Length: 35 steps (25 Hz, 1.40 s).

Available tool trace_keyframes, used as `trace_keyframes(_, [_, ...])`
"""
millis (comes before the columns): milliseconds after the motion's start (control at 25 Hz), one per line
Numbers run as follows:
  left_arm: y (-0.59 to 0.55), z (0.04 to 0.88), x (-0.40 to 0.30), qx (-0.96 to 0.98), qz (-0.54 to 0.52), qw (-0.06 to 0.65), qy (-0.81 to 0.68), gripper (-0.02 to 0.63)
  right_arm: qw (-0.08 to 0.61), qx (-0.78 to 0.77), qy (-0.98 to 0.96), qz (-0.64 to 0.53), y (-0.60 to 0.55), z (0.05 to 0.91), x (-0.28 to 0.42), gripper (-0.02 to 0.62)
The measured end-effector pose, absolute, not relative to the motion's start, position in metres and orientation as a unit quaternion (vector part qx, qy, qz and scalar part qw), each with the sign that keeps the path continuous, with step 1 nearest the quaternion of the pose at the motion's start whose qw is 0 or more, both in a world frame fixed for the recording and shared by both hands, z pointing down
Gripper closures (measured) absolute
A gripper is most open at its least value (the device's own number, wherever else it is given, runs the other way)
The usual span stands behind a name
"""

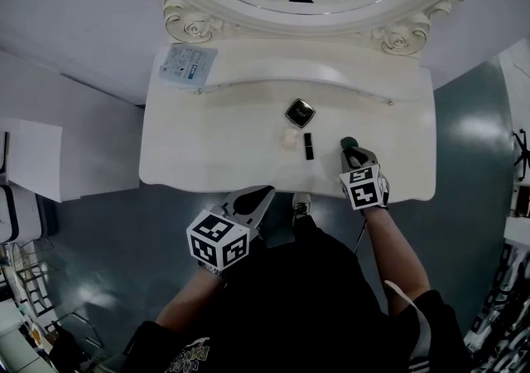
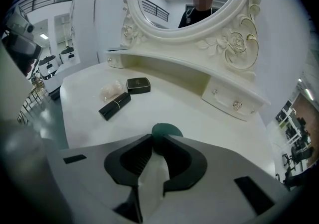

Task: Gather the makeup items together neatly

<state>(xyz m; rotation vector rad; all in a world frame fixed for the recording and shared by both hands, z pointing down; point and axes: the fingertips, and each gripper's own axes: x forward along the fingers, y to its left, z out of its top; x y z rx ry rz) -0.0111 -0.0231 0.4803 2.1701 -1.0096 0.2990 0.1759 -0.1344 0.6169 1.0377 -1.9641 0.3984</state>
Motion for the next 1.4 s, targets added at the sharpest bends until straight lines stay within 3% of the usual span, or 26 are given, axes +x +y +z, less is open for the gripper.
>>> trace_keyframes(280, [-0.016,0.476,-0.023,0.844,0.114,0.354,-0.386,0.598,0.41,0.433,-0.784,0.171,-0.129,0.61,0.172,0.42])
trace_keyframes(600, [-0.002,0.471,-0.038,0.852,0.112,0.346,-0.377,0.598,0.376,0.469,-0.778,0.183,-0.116,0.592,0.16,0.42])
trace_keyframes(880, [0.013,0.467,-0.059,0.85,0.111,0.344,-0.383,0.598,0.328,0.447,-0.794,0.248,-0.104,0.594,0.098,0.42])
trace_keyframes(1120, [0.025,0.467,-0.077,0.844,0.113,0.346,-0.394,0.598,0.354,0.472,-0.769,0.246,-0.112,0.613,0.077,0.421])
trace_keyframes(1240, [0.03,0.469,-0.086,0.839,0.115,0.351,-0.399,0.598,0.364,0.494,-0.754,0.235,-0.115,0.618,0.08,0.484])
trace_keyframes(1400, [0.032,0.473,-0.09,0.837,0.117,0.356,-0.399,0.598,0.336,0.531,-0.738,0.246,-0.119,0.614,0.091,0.488])
